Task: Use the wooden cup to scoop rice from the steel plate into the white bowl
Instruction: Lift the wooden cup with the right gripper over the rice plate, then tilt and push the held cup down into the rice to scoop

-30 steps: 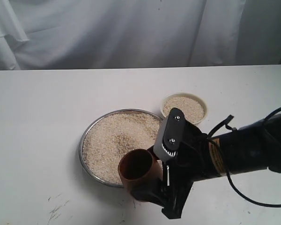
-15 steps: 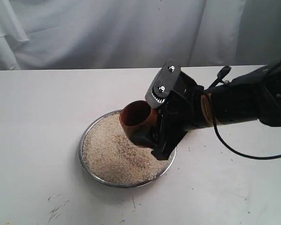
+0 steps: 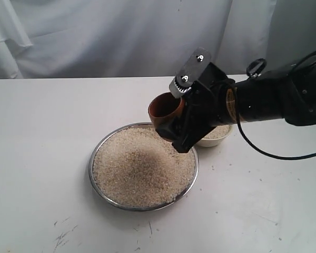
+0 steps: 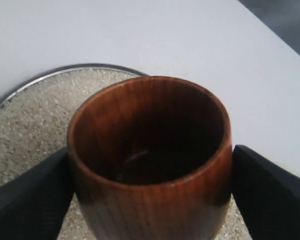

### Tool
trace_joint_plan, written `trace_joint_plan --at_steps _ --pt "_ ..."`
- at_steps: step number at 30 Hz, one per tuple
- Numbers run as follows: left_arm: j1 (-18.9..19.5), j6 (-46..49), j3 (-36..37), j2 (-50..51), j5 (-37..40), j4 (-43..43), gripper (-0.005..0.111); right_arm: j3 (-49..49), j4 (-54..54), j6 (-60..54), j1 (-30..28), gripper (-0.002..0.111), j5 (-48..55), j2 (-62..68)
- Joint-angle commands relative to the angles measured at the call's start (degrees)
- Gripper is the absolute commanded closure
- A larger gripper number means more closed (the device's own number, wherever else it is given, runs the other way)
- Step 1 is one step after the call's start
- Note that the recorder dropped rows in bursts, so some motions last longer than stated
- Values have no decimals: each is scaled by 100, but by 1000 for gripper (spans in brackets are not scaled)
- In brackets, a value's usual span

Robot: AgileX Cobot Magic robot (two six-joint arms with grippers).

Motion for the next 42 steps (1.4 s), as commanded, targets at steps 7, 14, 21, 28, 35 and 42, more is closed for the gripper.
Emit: trace_joint_plan --at_steps 7,14,21,28,35,42 --pt "-9 -18 26 -29 -36 -4 107 -581 -4 165 -25 108 -106 579" --pt "-9 -18 26 -29 -36 -4 107 -728 -4 322 -25 108 -95 617" --pt "-9 -18 26 -29 -36 -4 107 -690 1868 -1567 -75 108 -226 662" --pt "-9 -18 26 -29 -36 -4 107 -690 3967 -4075 147 108 822 670" --pt "-9 -18 26 -29 -36 -4 107 -690 7390 -9696 522 108 1995 670" --pt "-9 -18 26 -29 -36 -4 107 -690 6925 -10865 710 108 1995 670"
